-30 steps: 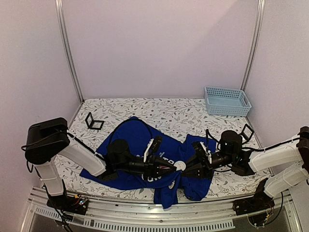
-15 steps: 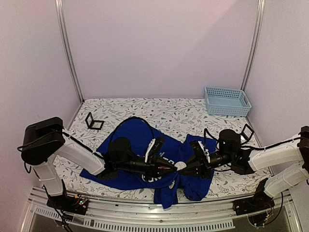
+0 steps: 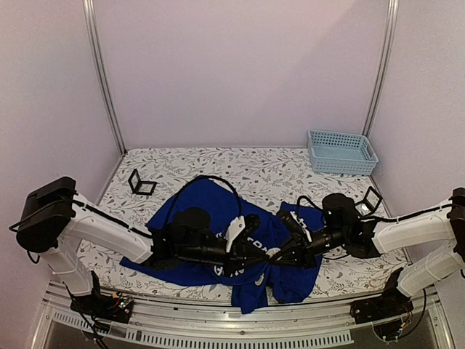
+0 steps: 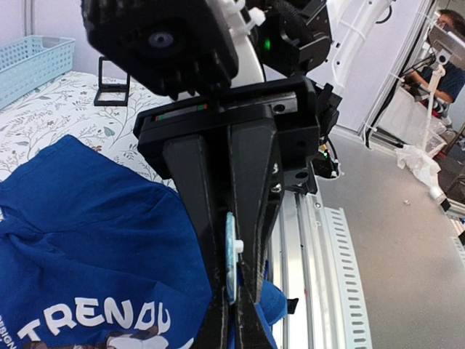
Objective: Pin the brooch onto the clothing
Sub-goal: Pin the brooch onto the flattened clothing.
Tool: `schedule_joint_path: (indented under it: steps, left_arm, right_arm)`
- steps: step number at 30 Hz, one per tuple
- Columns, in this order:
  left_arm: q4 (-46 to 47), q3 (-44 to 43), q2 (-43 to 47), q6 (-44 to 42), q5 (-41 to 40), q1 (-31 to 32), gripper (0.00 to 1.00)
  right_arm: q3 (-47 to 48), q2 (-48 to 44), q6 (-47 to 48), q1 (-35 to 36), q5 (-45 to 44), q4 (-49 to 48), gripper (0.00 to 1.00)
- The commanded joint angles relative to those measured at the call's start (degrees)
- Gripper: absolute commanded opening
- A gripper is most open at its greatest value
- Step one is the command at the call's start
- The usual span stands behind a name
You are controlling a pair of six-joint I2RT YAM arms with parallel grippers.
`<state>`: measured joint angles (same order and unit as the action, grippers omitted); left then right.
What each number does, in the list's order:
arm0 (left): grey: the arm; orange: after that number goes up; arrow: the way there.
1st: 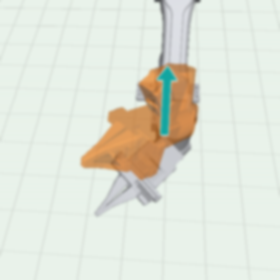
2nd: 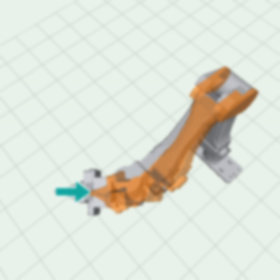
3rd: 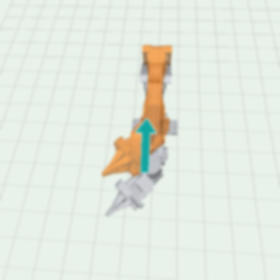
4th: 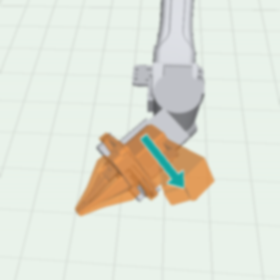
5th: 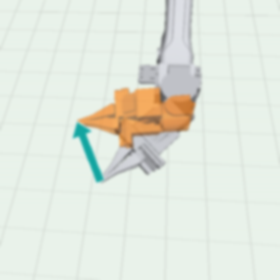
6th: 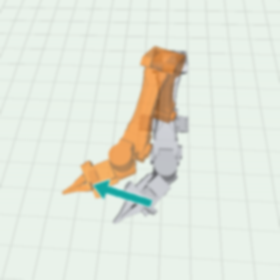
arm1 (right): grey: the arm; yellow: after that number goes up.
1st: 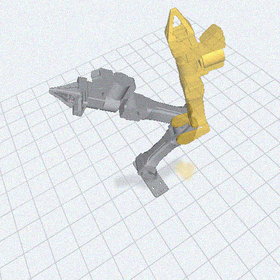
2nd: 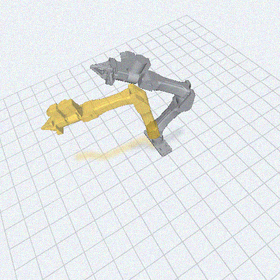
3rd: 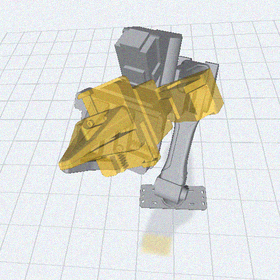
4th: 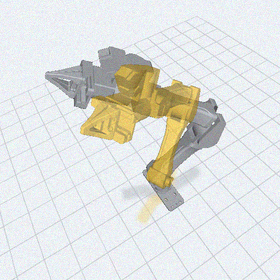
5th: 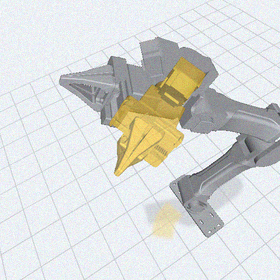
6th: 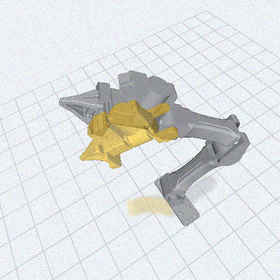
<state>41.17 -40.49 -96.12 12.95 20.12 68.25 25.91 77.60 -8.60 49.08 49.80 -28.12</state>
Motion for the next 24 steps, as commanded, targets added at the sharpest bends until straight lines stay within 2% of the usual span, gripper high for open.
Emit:
schedule_joint_path:
  steps: [1, 15, 24]
  left_arm:
    - [-3.61, -3.45, 0.23, -5.54, -1.52, 4.27, 0.0]
    - [0.83, -0.12, 2.56, -2.8, -7.94, 5.03, 0.0]
    - [1.63, 0.78, 3.47, -2.25, -9.48, 4.97, 0.0]
  right_arm:
    - [4.42, -0.47, -4.32, 0.35, -3.64, -4.23, 0.07]
    - [1.36, -4.08, -11.91, 0.23, -15.73, -6.71, 0.11]
    - [0.04, -5.96, -15.1, 0.23, -20.01, -7.79, 0.11]
